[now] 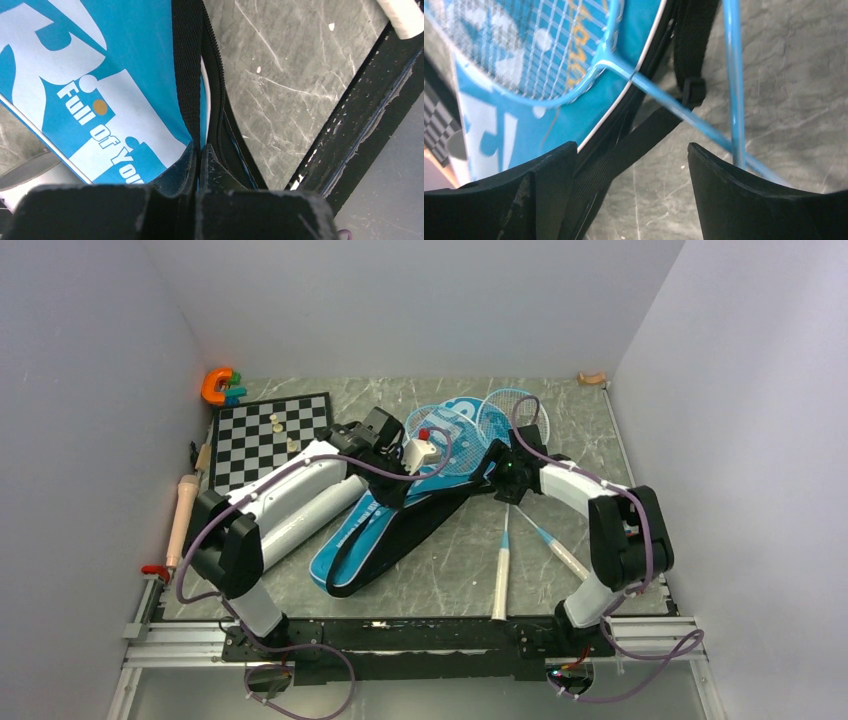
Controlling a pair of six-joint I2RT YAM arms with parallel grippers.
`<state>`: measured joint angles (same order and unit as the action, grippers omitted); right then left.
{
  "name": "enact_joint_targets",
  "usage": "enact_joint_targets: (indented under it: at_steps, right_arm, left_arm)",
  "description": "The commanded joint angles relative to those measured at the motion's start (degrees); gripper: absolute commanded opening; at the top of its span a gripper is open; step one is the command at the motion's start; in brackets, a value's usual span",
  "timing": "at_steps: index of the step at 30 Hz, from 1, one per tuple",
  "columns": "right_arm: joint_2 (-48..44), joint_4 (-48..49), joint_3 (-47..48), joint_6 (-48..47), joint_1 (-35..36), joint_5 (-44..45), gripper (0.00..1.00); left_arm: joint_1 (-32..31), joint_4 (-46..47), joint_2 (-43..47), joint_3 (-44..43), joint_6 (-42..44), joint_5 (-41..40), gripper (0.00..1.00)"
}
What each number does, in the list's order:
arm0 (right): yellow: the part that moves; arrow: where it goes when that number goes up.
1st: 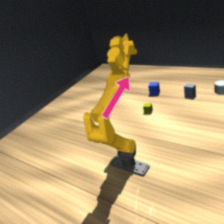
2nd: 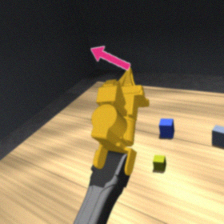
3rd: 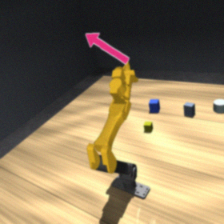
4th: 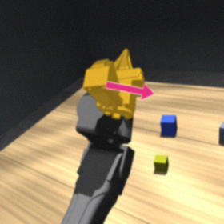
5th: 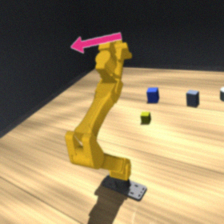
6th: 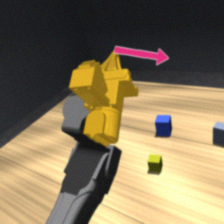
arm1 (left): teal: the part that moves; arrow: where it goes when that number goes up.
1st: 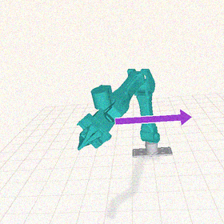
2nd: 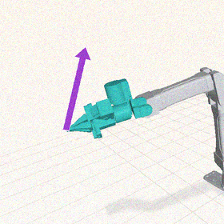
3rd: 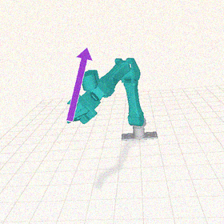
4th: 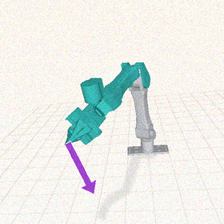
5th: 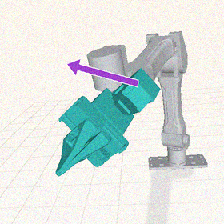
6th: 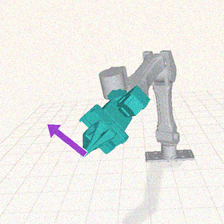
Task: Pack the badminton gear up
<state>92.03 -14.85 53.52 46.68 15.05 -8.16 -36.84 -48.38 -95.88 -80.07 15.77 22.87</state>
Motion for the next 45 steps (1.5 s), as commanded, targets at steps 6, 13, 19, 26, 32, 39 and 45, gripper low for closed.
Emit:
enact_joint_targets:
  at_steps: [6, 13, 19, 26, 32, 39, 45]
  right_arm:
    - [5.4, 3.0, 4.4, 2.8, -0.2, 11.7, 0.81]
    - [6.4, 5.2, 5.4, 5.6, -2.2, 14.8, 0.74]
    - [8.1, 4.4, 7.9, 4.6, -4.8, 15.6, 0.74]
    - [12.1, 3.8, 11.4, 3.6, -7.9, 15.8, 0.74]
    - [9.2, 4.4, 10.4, 3.1, -7.9, 11.9, 0.83]
    - [-3.5, 8.7, -2.5, 5.5, -5.2, 2.6, 0.83]
    - [-10.6, 17.8, -14.8, 12.3, 1.0, -1.3, 0.77]
  left_arm:
    - [-0.1, -0.6, 6.7, 0.5, 0.8, 3.0, 0.0]
    - [-0.1, -0.3, 8.3, 3.4, 1.4, 2.4, 0.0]
    - [-0.1, -0.6, 9.0, 5.0, 1.8, 2.8, 0.0]
    - [0.4, -1.6, 12.1, 6.4, 1.1, 4.3, 0.0]
    - [3.1, -2.0, 12.9, 7.3, 0.2, 6.3, 0.0]
    - [7.1, -2.7, 12.2, 5.4, -1.2, 9.4, 0.0]
    - [9.4, -3.6, 11.5, 3.8, -1.5, 11.1, 0.0]
